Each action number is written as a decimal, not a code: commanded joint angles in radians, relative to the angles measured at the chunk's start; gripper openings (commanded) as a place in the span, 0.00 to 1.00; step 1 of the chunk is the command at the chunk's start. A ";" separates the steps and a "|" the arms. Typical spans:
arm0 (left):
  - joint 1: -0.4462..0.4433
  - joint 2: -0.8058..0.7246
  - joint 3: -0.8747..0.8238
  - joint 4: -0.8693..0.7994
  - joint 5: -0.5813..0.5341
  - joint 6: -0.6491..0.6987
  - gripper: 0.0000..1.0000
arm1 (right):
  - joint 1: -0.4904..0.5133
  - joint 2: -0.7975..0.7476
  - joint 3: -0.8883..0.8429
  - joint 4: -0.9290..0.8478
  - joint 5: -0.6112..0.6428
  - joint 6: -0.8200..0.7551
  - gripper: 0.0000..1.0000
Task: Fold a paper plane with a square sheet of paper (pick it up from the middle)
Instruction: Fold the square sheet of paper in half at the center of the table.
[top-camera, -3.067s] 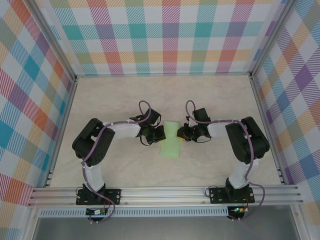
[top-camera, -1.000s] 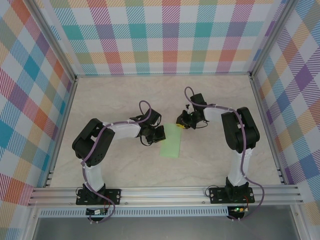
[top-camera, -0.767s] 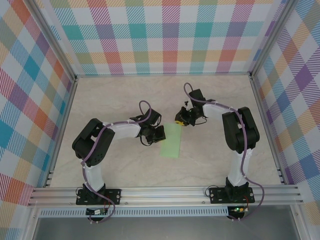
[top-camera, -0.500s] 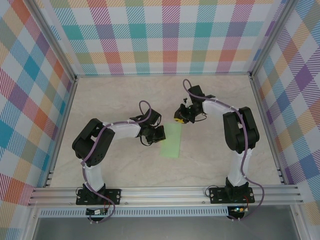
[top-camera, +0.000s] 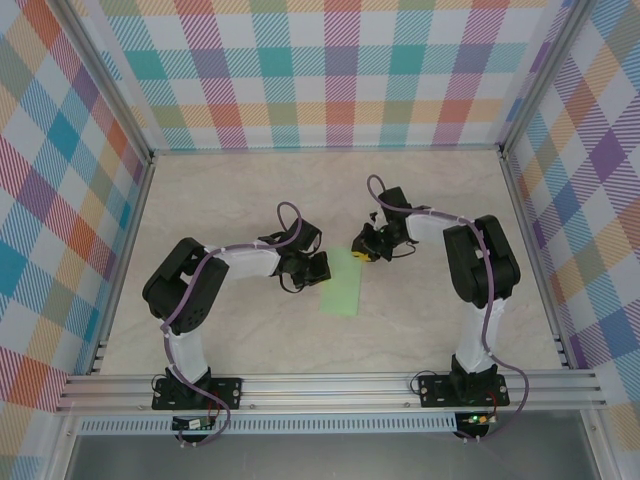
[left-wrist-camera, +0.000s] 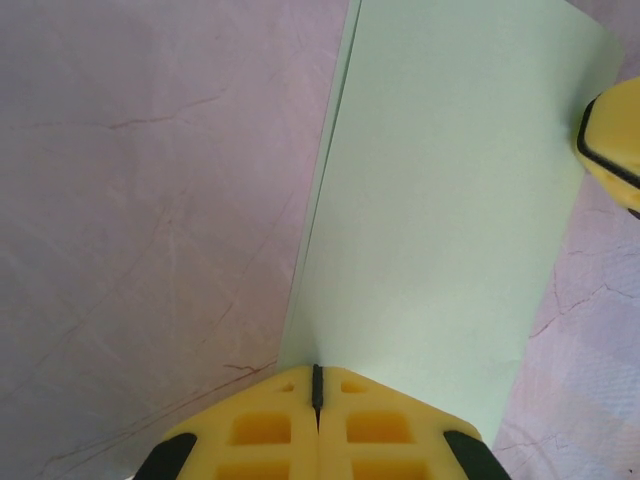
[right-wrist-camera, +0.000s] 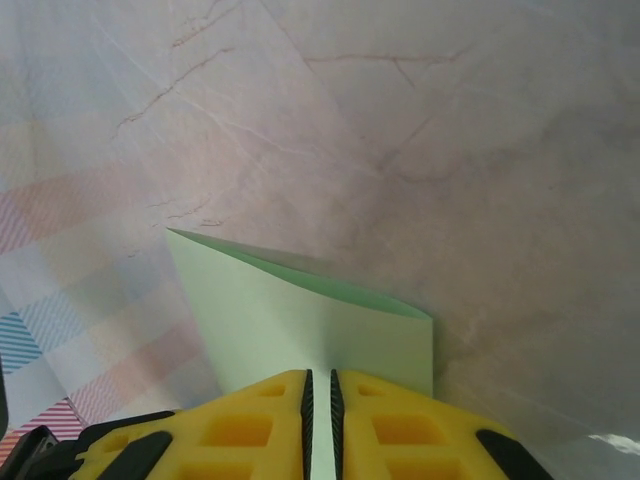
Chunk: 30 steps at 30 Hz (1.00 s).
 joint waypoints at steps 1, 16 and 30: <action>-0.007 0.024 -0.043 -0.125 -0.053 0.003 0.00 | 0.006 -0.062 -0.026 0.055 0.018 -0.010 0.15; -0.006 0.025 -0.048 -0.125 -0.055 0.013 0.00 | -0.004 0.022 -0.054 0.127 0.064 -0.026 0.14; -0.007 0.022 -0.063 -0.121 -0.058 0.006 0.00 | -0.034 0.010 -0.083 0.216 -0.036 -0.007 0.15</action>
